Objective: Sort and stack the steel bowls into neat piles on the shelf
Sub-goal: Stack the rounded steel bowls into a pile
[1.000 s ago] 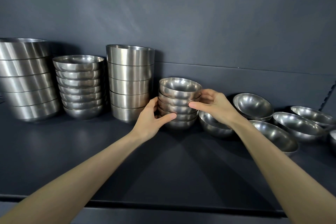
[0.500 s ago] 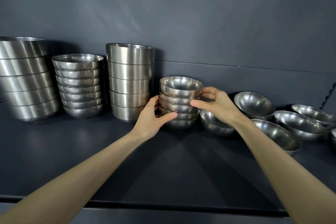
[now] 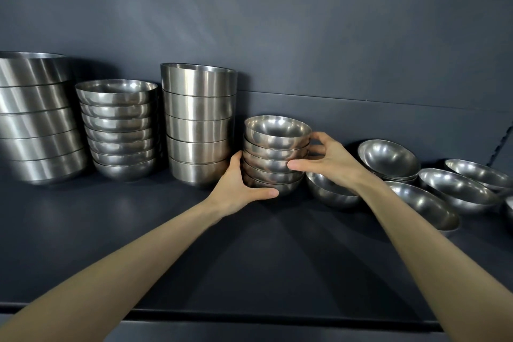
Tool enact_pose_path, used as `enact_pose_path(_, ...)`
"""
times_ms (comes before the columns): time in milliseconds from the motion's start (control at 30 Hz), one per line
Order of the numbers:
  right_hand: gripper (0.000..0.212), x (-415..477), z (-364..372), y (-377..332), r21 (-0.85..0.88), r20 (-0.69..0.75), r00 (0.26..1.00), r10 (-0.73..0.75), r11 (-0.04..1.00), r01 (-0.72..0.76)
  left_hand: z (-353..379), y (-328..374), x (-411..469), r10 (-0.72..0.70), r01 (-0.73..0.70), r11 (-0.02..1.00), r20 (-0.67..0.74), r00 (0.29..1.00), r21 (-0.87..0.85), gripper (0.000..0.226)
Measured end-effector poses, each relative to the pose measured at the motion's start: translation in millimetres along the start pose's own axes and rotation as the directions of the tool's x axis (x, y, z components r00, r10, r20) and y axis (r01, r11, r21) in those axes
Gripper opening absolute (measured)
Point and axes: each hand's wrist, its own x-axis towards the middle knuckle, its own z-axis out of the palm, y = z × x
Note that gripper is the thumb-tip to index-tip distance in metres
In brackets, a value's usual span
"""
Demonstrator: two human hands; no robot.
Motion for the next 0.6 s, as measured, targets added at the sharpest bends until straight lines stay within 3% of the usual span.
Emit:
enact_pose_path(100,0.062,0,1,-2,0.000,0.005,1.000,0.018,1.000,-0.018,1,1,2,-0.008,0.008,1.000,-0.022,1.000,-0.004,0.115)
enact_pose_path(367,0.055,-3,2,-4,0.018,-0.028,1.000,0.013,1.000,-0.013,-1,4,1,-0.004,0.004,1.000,-0.054,0.999,0.000,0.117)
enact_pose_path(600,0.050,-14,-7,-28,-0.014,-0.109,0.992,-0.064,0.998,0.062,-4,27,3,0.100,-0.102,0.994,-0.055,0.993,-0.028,0.109)
